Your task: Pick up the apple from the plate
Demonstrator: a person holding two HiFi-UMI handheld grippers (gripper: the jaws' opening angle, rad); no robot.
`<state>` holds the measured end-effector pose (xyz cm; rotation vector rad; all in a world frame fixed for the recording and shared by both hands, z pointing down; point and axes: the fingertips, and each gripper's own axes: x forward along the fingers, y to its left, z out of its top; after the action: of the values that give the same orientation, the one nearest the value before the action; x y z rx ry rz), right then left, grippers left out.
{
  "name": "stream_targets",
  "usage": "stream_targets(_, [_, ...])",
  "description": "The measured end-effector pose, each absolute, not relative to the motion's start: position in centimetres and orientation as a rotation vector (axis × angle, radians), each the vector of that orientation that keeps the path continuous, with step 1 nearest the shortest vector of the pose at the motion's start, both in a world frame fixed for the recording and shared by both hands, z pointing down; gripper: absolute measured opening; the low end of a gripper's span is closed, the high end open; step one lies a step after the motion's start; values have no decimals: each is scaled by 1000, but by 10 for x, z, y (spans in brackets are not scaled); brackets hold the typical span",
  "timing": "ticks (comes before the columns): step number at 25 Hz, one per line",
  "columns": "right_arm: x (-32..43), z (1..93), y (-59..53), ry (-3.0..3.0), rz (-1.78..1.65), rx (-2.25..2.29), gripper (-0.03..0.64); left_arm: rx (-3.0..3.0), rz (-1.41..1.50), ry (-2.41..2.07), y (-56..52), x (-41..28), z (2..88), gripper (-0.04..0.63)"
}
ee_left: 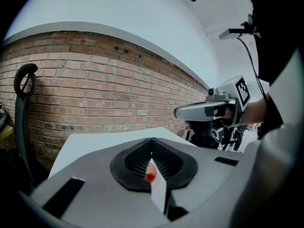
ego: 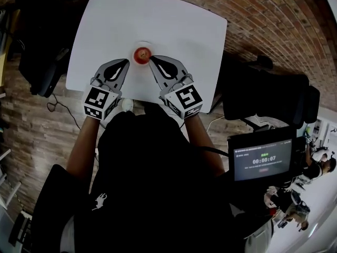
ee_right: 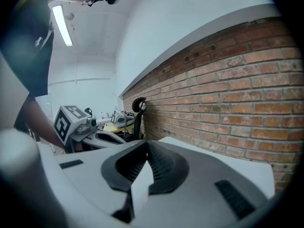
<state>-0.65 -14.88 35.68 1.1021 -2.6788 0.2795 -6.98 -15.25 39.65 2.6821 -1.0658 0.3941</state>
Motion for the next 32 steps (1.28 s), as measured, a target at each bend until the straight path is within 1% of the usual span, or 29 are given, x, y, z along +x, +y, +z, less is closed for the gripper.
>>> stream_targets(14, [-6,391,-159,-2653,305,950,5,2622,458,-1131,-163,-63,430,6])
stream_targets(32, [-7,426,-169,-2648,343,883,5,2603,556,-1102,-166,-49,475,6])
